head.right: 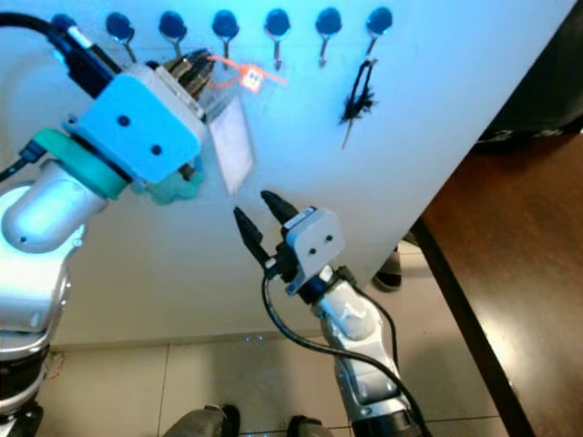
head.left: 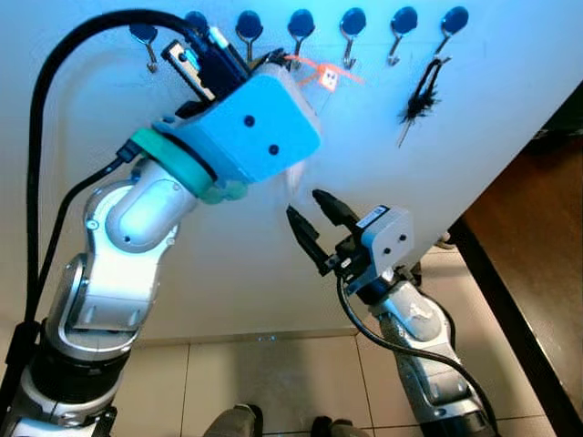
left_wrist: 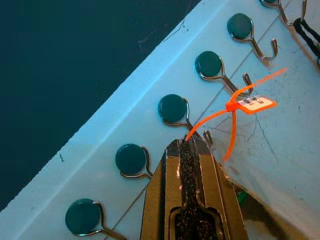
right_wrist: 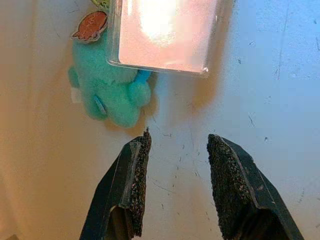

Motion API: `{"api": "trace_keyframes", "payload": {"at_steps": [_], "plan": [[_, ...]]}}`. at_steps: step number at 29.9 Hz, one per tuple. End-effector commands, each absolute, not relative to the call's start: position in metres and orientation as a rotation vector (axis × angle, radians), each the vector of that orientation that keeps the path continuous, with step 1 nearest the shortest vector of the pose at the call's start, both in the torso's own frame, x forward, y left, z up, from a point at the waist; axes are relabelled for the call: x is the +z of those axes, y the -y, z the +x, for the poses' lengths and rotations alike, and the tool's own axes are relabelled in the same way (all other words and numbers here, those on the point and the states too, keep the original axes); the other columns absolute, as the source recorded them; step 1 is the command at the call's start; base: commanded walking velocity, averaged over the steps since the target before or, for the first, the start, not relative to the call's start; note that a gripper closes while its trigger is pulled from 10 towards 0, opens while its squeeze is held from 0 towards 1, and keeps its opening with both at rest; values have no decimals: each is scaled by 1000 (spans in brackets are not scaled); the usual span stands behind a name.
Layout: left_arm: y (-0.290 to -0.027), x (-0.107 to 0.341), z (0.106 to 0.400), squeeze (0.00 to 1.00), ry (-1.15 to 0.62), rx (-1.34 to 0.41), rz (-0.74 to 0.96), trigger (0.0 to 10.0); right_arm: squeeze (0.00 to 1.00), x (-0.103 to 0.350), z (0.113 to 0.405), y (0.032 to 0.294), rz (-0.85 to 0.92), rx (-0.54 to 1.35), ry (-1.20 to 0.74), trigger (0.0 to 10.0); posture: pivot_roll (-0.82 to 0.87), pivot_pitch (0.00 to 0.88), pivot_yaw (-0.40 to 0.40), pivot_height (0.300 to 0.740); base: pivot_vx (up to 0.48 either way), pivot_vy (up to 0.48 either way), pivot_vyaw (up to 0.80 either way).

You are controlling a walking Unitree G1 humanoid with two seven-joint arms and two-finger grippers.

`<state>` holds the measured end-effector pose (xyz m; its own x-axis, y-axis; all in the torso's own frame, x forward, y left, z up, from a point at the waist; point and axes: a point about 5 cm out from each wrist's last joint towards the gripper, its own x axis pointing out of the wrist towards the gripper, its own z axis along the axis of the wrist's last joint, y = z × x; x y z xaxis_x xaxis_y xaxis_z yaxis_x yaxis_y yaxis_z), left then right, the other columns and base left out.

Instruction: Hang keys on a hook

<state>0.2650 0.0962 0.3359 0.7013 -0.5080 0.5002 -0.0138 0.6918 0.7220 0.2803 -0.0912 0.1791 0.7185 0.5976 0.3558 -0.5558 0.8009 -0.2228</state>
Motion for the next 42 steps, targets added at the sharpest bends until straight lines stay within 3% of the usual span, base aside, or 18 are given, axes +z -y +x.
{"api": "trace_keyframes", "payload": {"at_steps": [1,20,21,22,23,24,25,26,40,41,42], "plan": [[-94,338,267,0,767,-297,779,10000,0,177,279,90,-98,647,424,10000,161,113,105,740,0,0,0],[-81,340,282,0,757,-285,828,10000,0,177,278,88,-93,641,426,10000,161,111,118,740,0,0,0],[-81,339,283,153,749,-292,836,10000,0,177,278,88,-93,640,426,10000,161,111,118,740,0,0,0],[-80,338,283,153,745,-297,841,10000,0,177,278,88,-93,640,426,10000,161,111,118,740,0,0,0],[-80,336,284,239,737,-307,851,10000,0,177,278,88,-92,640,425,10000,162,111,119,740,0,0,0],[-79,334,285,443,729,-319,862,10000,0,177,278,88,-91,640,425,10000,164,112,119,740,0,0,0],[-79,332,285,800,721,-330,869,10000,0,177,278,88,-91,640,425,10000,164,111,119,740,0,0,0],[-78,330,285,1000,713,-340,874,10000,0,176,278,88,-91,641,425,10000,166,111,119,740,0,0,0],[-77,321,279,1000,707,-424,891,10000,0,176,277,88,-93,644,423,10000,165,112,116,740,0,0,0],[-77,320,278,631,704,-439,888,10000,0,176,277,88,-93,644,422,10000,167,112,114,740,0,0,0],[-78,319,276,0,703,-450,887,10000,0,175,277,88,-94,644,422,10000,167,112,114,740,0,0,0]]}}
